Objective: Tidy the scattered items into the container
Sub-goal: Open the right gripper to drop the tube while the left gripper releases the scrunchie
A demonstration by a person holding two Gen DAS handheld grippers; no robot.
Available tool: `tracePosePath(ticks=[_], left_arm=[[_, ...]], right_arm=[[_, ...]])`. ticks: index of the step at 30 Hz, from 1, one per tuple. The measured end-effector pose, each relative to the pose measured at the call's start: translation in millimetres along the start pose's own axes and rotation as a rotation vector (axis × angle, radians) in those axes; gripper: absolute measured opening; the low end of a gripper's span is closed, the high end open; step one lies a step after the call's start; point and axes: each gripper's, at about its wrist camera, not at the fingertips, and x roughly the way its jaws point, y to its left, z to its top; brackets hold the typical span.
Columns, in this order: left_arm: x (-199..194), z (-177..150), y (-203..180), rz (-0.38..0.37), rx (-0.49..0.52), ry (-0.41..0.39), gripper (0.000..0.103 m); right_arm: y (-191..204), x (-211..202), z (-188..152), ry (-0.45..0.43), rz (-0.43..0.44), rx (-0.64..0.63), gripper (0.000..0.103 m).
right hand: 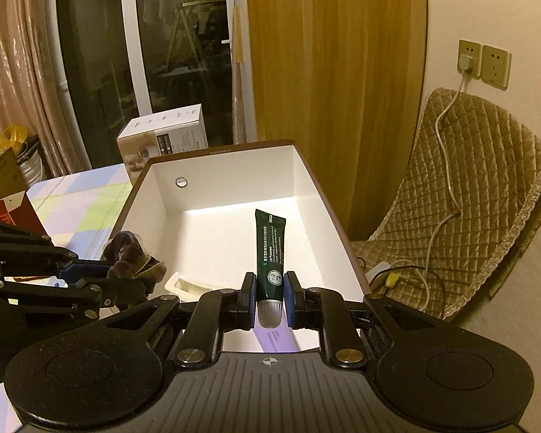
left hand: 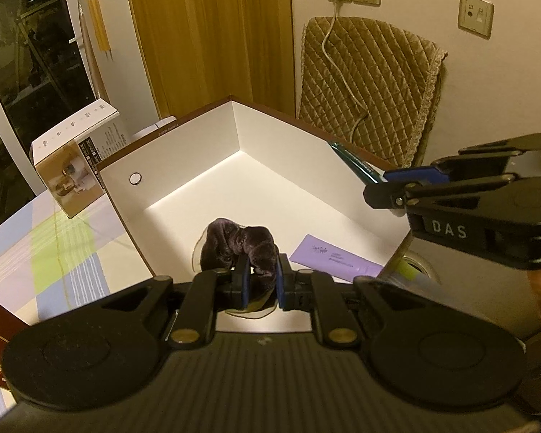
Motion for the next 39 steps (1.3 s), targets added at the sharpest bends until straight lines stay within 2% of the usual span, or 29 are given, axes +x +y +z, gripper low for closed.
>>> tracePosePath(ticks=[2, 3, 4, 23, 39], left_arm=[[2.8, 0.3, -0.9, 0.001, 0.007, 0.001, 0.017], [3.3, 0.2, -1.3, 0.004, 0.011, -0.001, 0.025], [3.2, 0.1, -1.4, 0.006, 0.012, -0.006, 0.027], [-19.1, -7.7, 12.8, 0.056, -0.01, -0.045, 0.03], [-24.4, -17.6, 21.1, 0.063, -0.04, -0.038, 0.03]], right_arm=[[-0.9, 2.4, -0.9, 0.005, 0.0, 0.001, 0.018], [-1.5, 3.5, -1.2, 0.006, -0.001, 0.001, 0.018], [-2.3, 4.5, -1.2, 0.009, -0.001, 0.002, 0.018], [12.4, 32.8, 2.5, 0.072, 0.054, -0.035, 0.018], [15.8, 34.3, -0.3, 0.082, 0.076, -0.027, 0.019]])
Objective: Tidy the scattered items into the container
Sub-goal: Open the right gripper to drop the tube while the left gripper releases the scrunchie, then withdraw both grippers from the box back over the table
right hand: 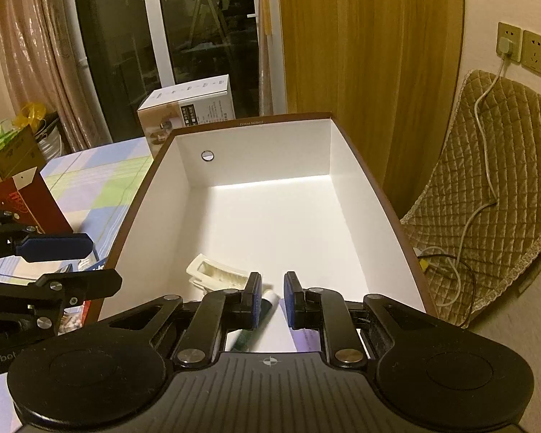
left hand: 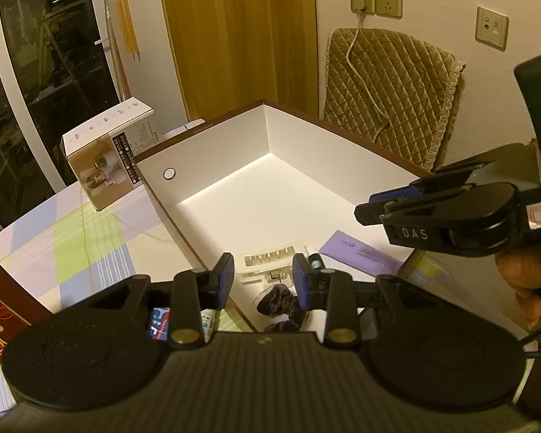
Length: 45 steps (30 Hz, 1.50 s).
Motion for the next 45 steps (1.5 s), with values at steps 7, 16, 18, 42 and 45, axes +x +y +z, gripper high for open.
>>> tracePosePath(ticks=[7, 16, 18, 42, 45], left_arm=[[-5.1, -3.3, 3.8, 0.005, -0.006, 0.001, 0.03], [-22.9, -16.6, 12.9, 0.024, -0.024, 0.005, 0.032], [-28.9, -20.4, 14.9, 0.031, -0.031, 0.005, 0.034], [-94.5, -114.0, 49.6, 0.116, -0.153, 0.094, 0.035], [-100.9, -118.9, 52.5, 0.128, -0.154, 0.093, 0.041]], right_arm=[[1.5, -5.1, 0.5, -0.009, -0.004, 0.0, 0.019], [4.8, -23.4, 3.8, -0.044, -0.012, 0.016, 0.019], [7.1, -27.8, 3.5, -0.05, -0.019, 0.015, 0.019], [45.1, -76.2, -6.5, -0.112, -0.028, -0.003, 0.094], [56.5, -83.6, -9.0, -0.112, -0.009, -0.011, 0.094]])
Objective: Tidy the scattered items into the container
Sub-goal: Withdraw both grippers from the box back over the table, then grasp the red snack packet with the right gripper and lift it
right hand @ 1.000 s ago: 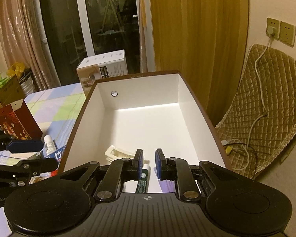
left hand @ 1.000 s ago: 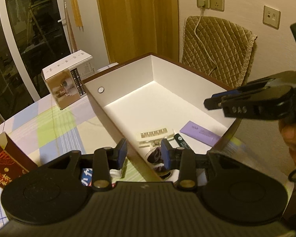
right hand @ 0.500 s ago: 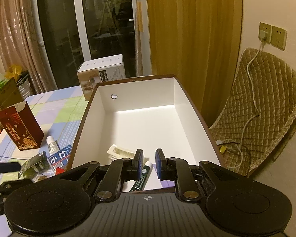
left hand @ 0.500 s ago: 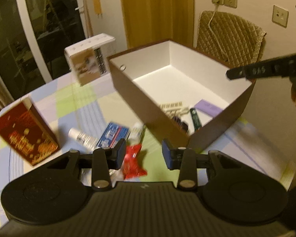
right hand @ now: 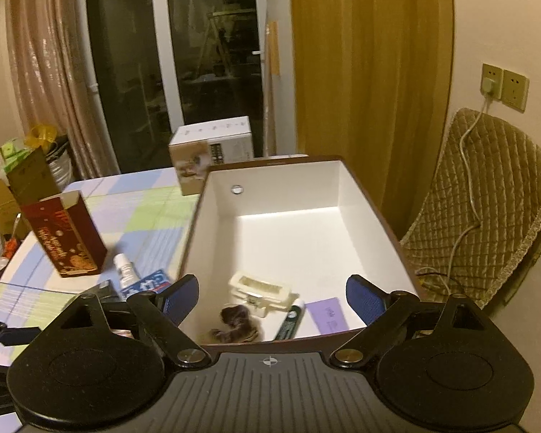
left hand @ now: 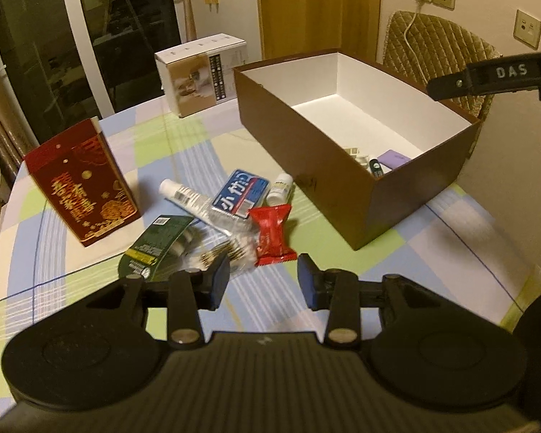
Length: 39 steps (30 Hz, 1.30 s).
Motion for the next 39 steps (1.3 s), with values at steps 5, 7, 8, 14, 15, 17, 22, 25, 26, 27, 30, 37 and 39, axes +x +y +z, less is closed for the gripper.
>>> tracePosePath(ticks=[5, 7, 8, 14, 15, 17, 22, 25, 26, 27, 30, 37, 39], left_arm=[[-7.7, -9.1, 9.0, 0.019, -0.006, 0.001, 0.049], [-10.7, -13.0, 12.8, 0.025, -0.007, 0.001, 0.054], [-12.0, -14.8, 14.8, 0.027, -0.005, 0.001, 0.059], [-16.5, -24.8, 26.3, 0.037, 0.013, 0.006, 0.083], [-16.6, -26.8, 28.5, 0.035, 0.014, 0.005, 0.091], [-15.8, -30.4, 32.1, 0.034, 0.023, 0.008, 0.094], [-5.6, -39.0, 44.1, 0.033, 0.036, 0.028, 0.098], [1.3, -44.7, 52.3, 0.033, 0.04, 0.03, 0.098], [3.8, -46.6, 54.9, 0.031, 0.046, 0.026, 0.098], [5.9, -48.0, 57.1, 0.026, 0.054, 0.02, 0.098], [12.9, -50.3, 61.1, 0.0, 0.089, -0.009, 0.097], [39.6, -53.1, 61.4, -0.053, 0.258, -0.061, 0.095], [46.4, -55.8, 63.0, -0.059, 0.293, -0.07, 0.093]], right_arm=[[24.0, -14.8, -6.1, -0.002, 0.043, -0.003, 0.094], [36.0, -19.5, -9.3, -0.001, 0.066, -0.014, 0.094], [41.5, -21.7, -10.9, -0.002, 0.075, -0.023, 0.094], [74.0, -26.0, -23.8, 0.015, 0.135, -0.047, 0.094], [79.0, -25.0, -26.3, 0.02, 0.143, -0.05, 0.094], [87.7, -22.0, -30.9, 0.031, 0.157, -0.056, 0.094], [106.4, -10.9, -44.8, 0.057, 0.183, -0.069, 0.094], [113.4, -1.3, -53.1, 0.076, 0.189, -0.07, 0.094], [115.9, 1.9, -55.6, 0.081, 0.188, -0.069, 0.094], [118.0, 5.7, -58.0, 0.086, 0.187, -0.068, 0.094], [124.0, 18.7, -65.6, 0.098, 0.168, -0.064, 0.094], [136.8, 51.6, -81.8, 0.117, 0.13, -0.05, 0.093], [140.6, 60.6, -84.8, 0.115, 0.124, -0.054, 0.093]])
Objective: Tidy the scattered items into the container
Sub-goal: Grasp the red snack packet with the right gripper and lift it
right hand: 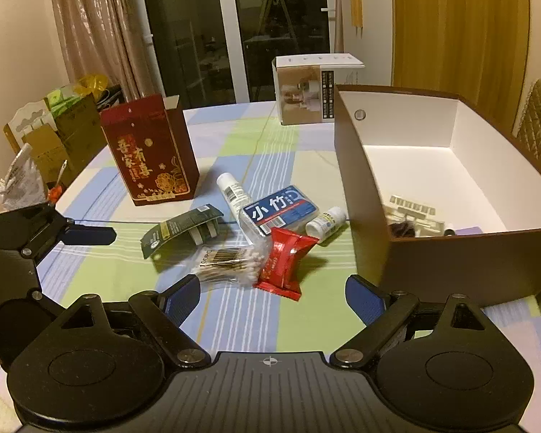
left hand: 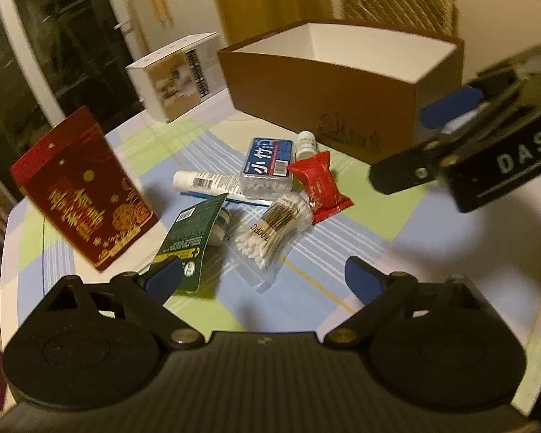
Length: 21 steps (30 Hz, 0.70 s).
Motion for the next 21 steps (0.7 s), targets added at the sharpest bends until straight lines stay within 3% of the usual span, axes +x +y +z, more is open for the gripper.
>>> tracePosePath(ticks=[2, 4, 12, 15, 21], left_arm=[[5.1, -5.3, 2.1, 0.0, 0.021, -0.01, 0.092], [9.4, -11.4, 4.9, 0.006, 0.022, -0.015, 0.092], [17.9, -20.9, 10.9, 0.012, 0.029, -0.018, 0.09], [18.3, -21.0, 15.1, 0.01, 0.008, -0.025, 0.09], [22.6, -21.8, 19.1, 0.02, 0.008, -0.029, 0.09]], right_arm=[[2.9, 9.7, -0.8, -0.002, -0.011, -0.007, 0.092], [5.4, 20.1, -0.3, 0.005, -0.014, -0.013, 0.069], [7.6, 62.9, 2.5, 0.026, -0.073, -0.007, 0.069], [5.4, 76.1, 6.1, 0.029, -0.096, 0.009, 0.059], [-2.8, 99.0, 10.8, 0.047, -0.142, 0.025, 0.058]])
